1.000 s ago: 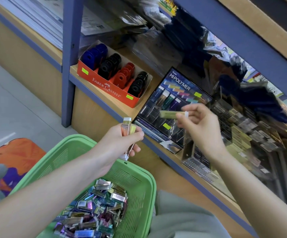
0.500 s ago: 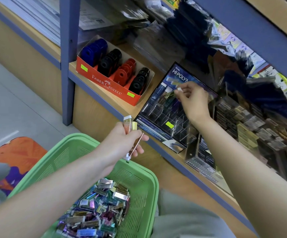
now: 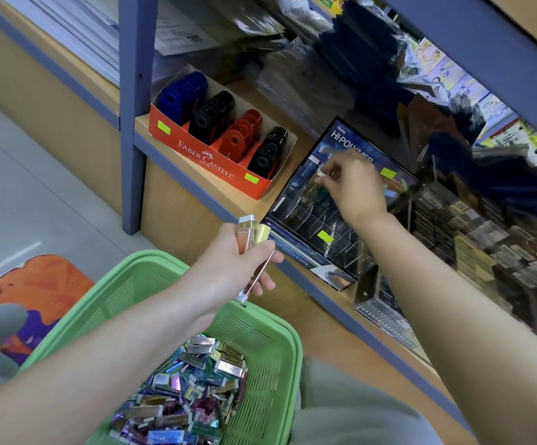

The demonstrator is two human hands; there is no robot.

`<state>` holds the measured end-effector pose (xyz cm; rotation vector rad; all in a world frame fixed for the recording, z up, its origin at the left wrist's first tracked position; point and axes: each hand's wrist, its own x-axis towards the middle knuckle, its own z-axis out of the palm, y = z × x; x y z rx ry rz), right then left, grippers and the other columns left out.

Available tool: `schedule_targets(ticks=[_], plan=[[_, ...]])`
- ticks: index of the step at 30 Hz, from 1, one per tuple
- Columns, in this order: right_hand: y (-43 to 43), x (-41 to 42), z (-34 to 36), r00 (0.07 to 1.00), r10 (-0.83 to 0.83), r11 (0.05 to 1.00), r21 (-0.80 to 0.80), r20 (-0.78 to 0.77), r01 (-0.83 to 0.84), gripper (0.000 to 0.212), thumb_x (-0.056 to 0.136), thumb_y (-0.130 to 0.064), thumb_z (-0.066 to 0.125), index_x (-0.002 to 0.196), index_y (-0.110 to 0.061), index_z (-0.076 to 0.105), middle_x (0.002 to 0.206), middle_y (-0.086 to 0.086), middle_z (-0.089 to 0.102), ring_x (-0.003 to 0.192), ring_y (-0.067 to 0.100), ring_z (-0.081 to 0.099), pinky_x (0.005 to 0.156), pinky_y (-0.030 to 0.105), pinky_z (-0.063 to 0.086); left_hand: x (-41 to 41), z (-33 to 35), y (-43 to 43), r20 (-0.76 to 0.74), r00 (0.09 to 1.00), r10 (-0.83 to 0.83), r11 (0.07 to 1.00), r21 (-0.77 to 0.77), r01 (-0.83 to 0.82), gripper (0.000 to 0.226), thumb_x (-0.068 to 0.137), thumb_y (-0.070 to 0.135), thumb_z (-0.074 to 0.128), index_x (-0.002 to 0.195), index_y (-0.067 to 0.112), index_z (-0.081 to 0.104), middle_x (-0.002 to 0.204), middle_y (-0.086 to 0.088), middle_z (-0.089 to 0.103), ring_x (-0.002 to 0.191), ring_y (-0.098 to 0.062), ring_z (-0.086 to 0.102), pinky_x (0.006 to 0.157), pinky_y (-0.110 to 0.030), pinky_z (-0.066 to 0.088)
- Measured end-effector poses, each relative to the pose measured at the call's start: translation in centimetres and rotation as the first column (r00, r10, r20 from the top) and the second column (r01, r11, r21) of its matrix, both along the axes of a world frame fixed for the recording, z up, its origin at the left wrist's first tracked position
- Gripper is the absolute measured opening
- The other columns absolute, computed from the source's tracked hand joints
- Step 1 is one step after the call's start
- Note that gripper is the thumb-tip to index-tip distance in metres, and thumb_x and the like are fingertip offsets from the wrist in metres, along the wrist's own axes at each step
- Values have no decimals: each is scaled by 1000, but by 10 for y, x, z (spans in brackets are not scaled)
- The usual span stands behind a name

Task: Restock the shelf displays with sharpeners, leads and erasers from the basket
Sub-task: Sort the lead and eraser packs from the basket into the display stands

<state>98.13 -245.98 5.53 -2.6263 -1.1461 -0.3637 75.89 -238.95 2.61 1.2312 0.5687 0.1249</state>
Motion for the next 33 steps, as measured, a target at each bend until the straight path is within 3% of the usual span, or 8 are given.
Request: schedule_targets(ticks=[6, 8, 11, 15, 20, 25, 29, 33], plan=[[-1, -10, -9, 997, 17, 1000, -23, 81, -15, 20, 96, -20, 54, 106, -8, 67, 116, 9, 59, 93, 24, 61, 72, 35, 51, 1, -1, 5, 7, 1000, -5, 999, 34, 5, 19, 95, 28, 53, 108, 15, 49, 90, 5, 73, 54, -8, 56, 57, -22, 49], [-3, -23, -7, 999, 28, 999, 33, 31, -29, 24, 99, -23, 49, 112, -10, 64, 117, 6, 57, 95, 18, 57, 76, 33, 49, 0, -1, 5, 12, 1000, -11, 998, 55, 10, 14, 94, 28, 55, 105, 18, 53, 90, 5, 72, 56, -10, 56, 59, -25, 48], [-12, -53, 1, 977, 124, 977, 192, -176, -90, 20, 99, -24, 46, 105, -17, 65, 100, -4, 62, 83, 7, 54, 84, 32, 49, 1, -3, 6, 17, 999, -37, 996, 86, 35, 13, 92, 29, 58, 103, 21, 58, 88, -1, 73, 60, -15, 55, 62, -31, 46], [-27, -98, 9, 774, 195, 978, 174, -603, -112, 26, 98, -32, 43, 93, -26, 68, 86, -10, 66, 75, 3, 61, 73, 27, 54, 1, -7, 9, 7, 996, -89, 977, 194, 86, 14, 90, 32, 60, 99, 22, 63, 71, -8, 69, 50, -11, 49, 54, -22, 42], [-49, -110, 2, 583, 156, 987, 150, -797, -58, 10, 89, -25, 64, 95, -18, 69, 88, -2, 69, 77, 10, 65, 81, 32, 55, 3, -16, 2, -39, 990, -132, 930, 341, 137, 17, 89, 31, 63, 100, 18, 58, 57, -2, 63, 45, -10, 49, 44, -16, 39], [-69, -118, 0, 550, 164, 986, 117, -819, -119, 23, 83, -13, 71, 99, -27, 63, 95, -8, 66, 80, 1, 65, 77, 15, 49, 0, -16, -6, -87, 980, -181, 916, 347, 200, 26, 89, 36, 59, 101, 13, 52, 59, -1, 63, 45, -7, 50, 46, -21, 39], [-84, -124, -4, 556, 191, 980, 193, -809, -55, 9, 93, -12, 58, 97, -18, 63, 83, -3, 70, 75, 7, 65, 77, 25, 54, -4, -11, -18, -63, 969, -239, 907, 342, 246, 25, 92, 36, 55, 99, 12, 54, 58, -2, 61, 44, -6, 48, 42, -18, 36], [-96, -131, -6, 510, 187, 974, 227, -840, 16, 13, 99, -11, 47, 107, -11, 56, 88, 11, 69, 73, 11, 64, 72, 27, 54, -10, -10, -28, -28, 965, -260, 903, 347, 253, 22, 91, 32, 58, 97, 11, 61, 55, 1, 57, 42, -5, 44, 39, -16, 33]])
